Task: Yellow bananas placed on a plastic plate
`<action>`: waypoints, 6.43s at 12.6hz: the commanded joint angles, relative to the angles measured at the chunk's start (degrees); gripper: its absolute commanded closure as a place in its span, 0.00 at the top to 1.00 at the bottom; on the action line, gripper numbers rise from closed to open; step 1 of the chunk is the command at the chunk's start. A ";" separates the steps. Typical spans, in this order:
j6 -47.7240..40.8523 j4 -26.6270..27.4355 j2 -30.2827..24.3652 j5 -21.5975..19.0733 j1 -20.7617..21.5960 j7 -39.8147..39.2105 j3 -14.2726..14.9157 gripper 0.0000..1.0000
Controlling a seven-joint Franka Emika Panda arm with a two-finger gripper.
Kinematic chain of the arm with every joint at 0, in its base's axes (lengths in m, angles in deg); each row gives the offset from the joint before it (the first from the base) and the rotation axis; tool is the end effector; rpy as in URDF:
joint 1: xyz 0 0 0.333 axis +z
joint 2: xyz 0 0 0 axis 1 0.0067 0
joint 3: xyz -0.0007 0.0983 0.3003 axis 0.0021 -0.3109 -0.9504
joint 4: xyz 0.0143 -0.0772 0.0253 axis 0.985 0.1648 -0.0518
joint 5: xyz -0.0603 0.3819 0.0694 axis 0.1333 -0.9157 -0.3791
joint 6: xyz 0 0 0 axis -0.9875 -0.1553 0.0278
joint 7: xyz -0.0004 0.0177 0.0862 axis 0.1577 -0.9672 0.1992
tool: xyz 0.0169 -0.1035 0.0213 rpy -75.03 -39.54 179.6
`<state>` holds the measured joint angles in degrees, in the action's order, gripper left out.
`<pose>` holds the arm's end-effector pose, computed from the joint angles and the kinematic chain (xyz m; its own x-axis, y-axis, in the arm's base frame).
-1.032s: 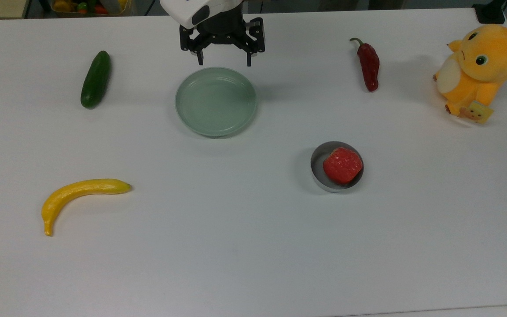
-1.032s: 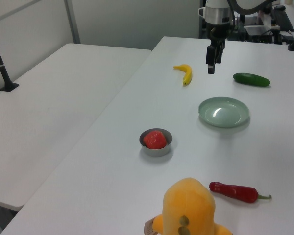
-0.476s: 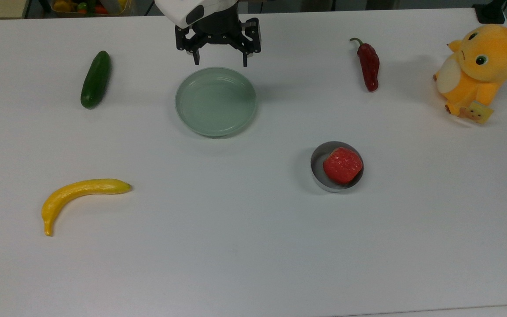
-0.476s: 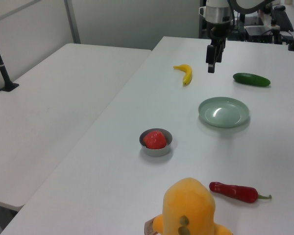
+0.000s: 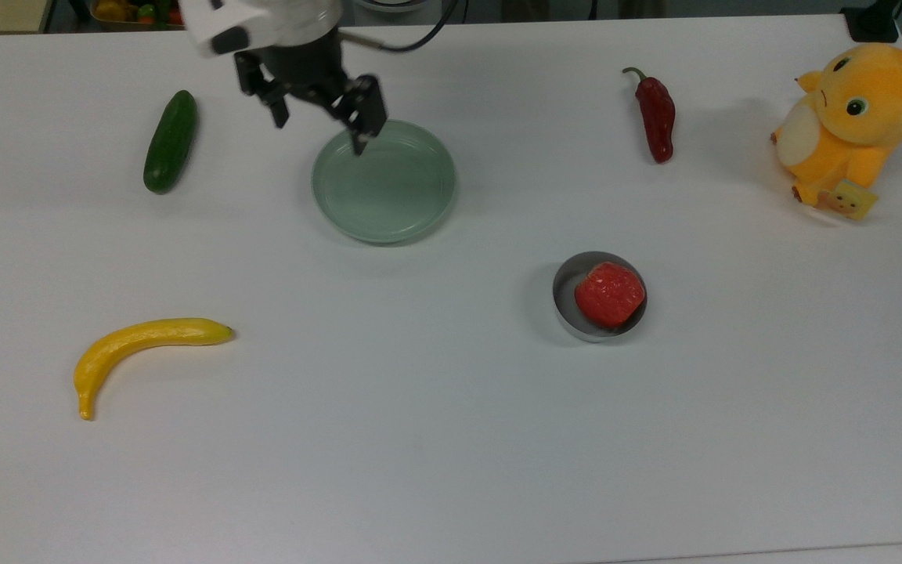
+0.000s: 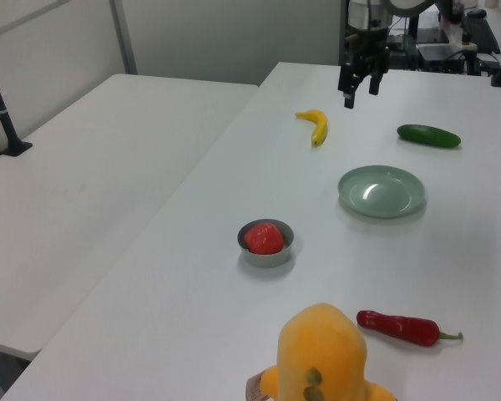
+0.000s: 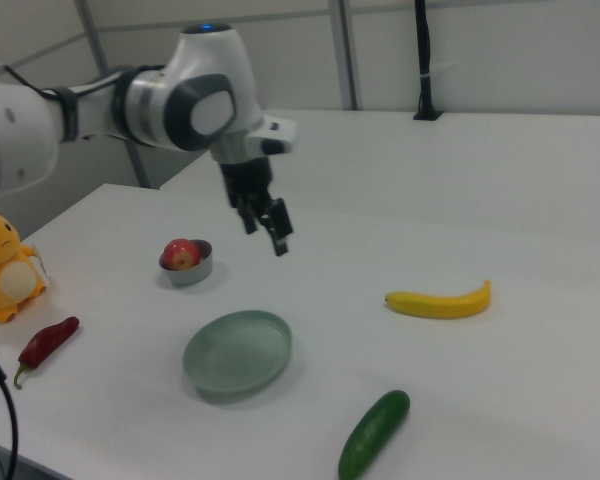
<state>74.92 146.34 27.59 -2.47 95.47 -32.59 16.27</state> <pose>0.6180 -0.0036 0.5024 0.9413 -0.3343 0.0466 -0.3341 -0.9425 -0.0127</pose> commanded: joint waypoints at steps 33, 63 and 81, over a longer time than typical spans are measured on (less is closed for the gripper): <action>26.82 -23.14 37.28 0.54 -4.10 33.34 11.94 0.17; 4.41 14.65 -0.16 3.09 1.97 -4.72 -5.20 1.00; -1.39 7.27 -8.95 2.48 0.83 -4.72 -6.87 1.00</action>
<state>74.92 153.29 19.67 0.06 95.43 -36.38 9.02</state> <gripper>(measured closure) 0.000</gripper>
